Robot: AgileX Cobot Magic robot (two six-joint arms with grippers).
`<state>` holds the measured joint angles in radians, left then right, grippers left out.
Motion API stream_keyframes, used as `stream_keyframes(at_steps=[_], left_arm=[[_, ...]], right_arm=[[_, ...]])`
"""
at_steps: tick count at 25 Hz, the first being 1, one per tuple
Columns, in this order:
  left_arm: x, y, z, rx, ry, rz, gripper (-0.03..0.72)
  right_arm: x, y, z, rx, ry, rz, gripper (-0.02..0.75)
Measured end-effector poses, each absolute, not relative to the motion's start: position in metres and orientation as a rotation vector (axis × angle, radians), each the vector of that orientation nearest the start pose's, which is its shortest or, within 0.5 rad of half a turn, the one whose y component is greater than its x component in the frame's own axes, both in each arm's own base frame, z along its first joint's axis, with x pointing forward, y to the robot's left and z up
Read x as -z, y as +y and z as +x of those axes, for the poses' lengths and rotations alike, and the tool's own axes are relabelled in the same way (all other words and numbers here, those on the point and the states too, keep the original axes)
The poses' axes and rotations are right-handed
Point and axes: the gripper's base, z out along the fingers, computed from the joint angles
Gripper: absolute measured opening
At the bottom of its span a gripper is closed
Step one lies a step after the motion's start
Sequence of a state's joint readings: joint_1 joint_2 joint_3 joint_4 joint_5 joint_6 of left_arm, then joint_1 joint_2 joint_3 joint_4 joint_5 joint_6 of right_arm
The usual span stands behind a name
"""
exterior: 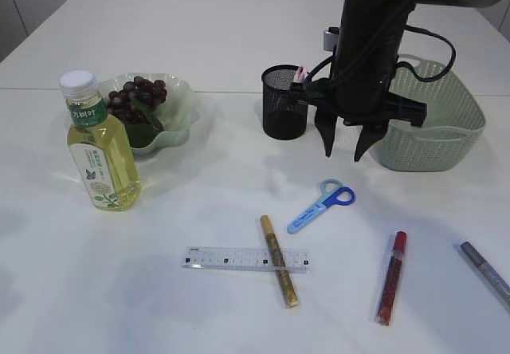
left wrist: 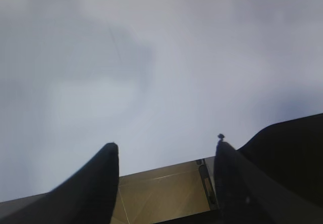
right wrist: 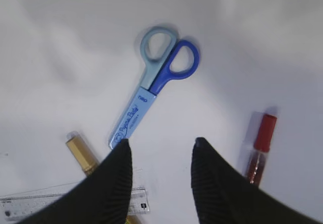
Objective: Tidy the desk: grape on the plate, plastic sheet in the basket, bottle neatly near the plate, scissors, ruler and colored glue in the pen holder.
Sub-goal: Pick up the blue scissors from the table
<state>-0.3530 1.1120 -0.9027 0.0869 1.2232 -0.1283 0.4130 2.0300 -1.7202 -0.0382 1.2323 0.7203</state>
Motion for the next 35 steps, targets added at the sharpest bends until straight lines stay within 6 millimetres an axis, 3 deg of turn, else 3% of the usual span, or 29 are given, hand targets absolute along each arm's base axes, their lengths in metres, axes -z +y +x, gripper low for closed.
stream_keyframes(at_steps=[8,13,20,28,35], left_arm=[[-0.296,-0.056,0.173,-0.042,2.881,0.355,0.435],[-0.296,-0.056,0.173,-0.042,2.881,0.355,0.435],[-0.296,-0.056,0.173,-0.042,2.881,0.355,0.435],[-0.296,-0.056,0.173,-0.042,2.881,0.355,0.435],[-0.296,-0.056,0.173,-0.042,2.881,0.355,0.435]], right_arm=[[-0.235,0.163,0.387,-0.017,2.969,0.476,0.324],[-0.235,0.164,0.387,-0.039,2.923,0.715,0.332],[-0.232,0.166,0.387,-0.073,2.89,0.923,0.424],[-0.189,0.181,0.391,-0.132,3.01,1.061,0.43],[-0.17,0.185,0.394,-0.128,3.035,1.1,0.43]])
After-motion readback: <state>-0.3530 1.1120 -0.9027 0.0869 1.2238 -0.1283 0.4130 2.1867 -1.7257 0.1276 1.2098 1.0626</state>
